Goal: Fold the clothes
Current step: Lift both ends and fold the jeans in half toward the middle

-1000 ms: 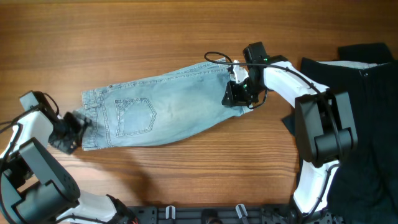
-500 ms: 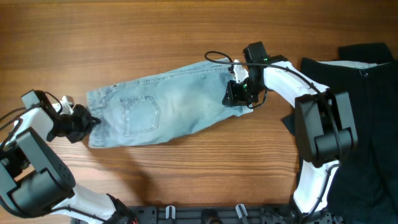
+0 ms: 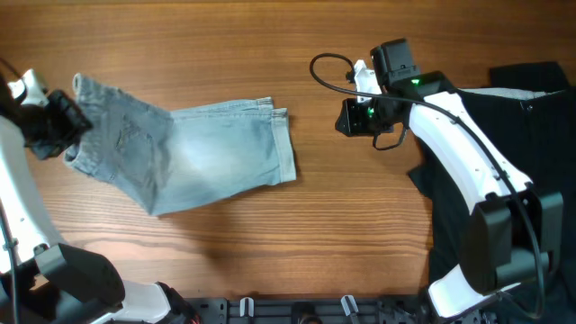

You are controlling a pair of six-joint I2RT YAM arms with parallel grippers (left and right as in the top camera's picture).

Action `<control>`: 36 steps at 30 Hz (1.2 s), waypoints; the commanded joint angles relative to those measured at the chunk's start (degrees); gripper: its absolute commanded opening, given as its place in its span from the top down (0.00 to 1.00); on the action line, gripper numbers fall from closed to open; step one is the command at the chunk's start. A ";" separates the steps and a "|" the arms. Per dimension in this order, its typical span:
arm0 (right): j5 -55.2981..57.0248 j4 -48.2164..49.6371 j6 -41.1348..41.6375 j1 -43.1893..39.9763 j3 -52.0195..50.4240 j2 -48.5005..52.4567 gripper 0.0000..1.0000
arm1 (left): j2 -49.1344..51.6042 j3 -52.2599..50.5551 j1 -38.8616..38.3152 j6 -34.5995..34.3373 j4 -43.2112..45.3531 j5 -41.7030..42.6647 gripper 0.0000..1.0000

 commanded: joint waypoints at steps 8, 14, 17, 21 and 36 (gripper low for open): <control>3.08 -0.04 1.03 -0.15 0.39 -0.07 0.76 | 5.31 0.00 -26.77 -17.84 3.34 -0.76 0.92; 3.89 -0.55 -0.26 -0.13 0.37 -0.07 0.75 | 10.45 -0.83 -38.05 -28.04 7.39 -8.20 0.92; 4.13 -0.59 -0.28 -0.13 0.00 0.24 0.75 | 13.18 -3.34 -43.01 -34.56 13.57 -8.20 0.92; 3.15 -1.01 -1.11 -0.13 -0.04 1.92 0.80 | 16.92 -4.83 -46.73 -37.44 17.27 -8.79 0.94; -13.18 7.13 -6.16 5.14 -4.07 18.32 0.95 | 11.52 -4.70 -45.13 -35.47 16.81 -5.79 0.94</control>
